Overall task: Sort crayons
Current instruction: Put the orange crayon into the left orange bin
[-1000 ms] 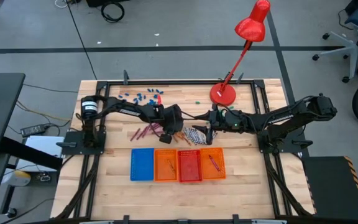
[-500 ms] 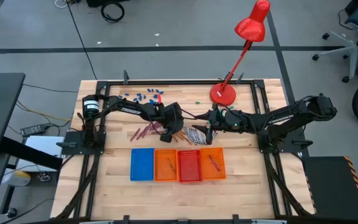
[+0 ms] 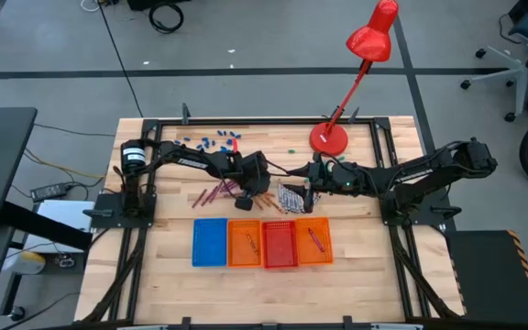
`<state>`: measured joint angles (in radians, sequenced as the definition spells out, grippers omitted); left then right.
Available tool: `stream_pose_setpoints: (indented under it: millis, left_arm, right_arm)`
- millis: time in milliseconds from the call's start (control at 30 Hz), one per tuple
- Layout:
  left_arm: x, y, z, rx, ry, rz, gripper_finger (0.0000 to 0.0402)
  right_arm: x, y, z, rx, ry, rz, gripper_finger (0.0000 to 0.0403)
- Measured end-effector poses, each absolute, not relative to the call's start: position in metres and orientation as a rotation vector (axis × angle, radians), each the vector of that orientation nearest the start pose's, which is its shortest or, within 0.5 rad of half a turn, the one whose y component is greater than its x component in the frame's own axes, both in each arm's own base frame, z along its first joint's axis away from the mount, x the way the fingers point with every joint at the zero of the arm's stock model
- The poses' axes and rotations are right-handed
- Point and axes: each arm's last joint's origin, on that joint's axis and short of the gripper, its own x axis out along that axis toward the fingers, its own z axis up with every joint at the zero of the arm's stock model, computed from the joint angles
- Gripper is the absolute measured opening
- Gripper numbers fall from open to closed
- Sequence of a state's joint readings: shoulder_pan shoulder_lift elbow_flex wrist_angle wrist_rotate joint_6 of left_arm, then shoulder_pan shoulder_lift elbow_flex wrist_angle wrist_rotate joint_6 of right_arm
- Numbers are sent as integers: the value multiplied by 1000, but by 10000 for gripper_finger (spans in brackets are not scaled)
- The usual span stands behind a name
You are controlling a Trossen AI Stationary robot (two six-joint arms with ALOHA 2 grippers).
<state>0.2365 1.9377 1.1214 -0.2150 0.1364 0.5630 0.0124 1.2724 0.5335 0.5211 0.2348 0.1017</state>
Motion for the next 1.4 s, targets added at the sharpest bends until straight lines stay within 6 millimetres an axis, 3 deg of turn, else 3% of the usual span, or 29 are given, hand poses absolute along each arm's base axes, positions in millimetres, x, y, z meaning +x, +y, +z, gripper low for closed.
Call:
stream_pose_setpoints:
  millis: [400,633,833,1033,1233,1400]
  left_arm:
    - [357,84,161,341,1059,-158,28]
    - [346,74,198,351,1014,-109,29]
    - [335,47,231,363,939,-138,29]
    - [325,11,252,414,885,-229,29]
    - [323,-30,252,431,847,-408,30]
    - [319,-63,235,553,843,-583,30]
  right_arm:
    - [250,8,221,70,218,-185,213]
    - [236,15,230,32,235,-236,213]
    - [236,15,228,15,257,-296,213]
    - [238,15,223,11,272,-299,213]
    - [240,15,223,11,259,-299,213]
    - [240,15,224,7,251,-299,213]
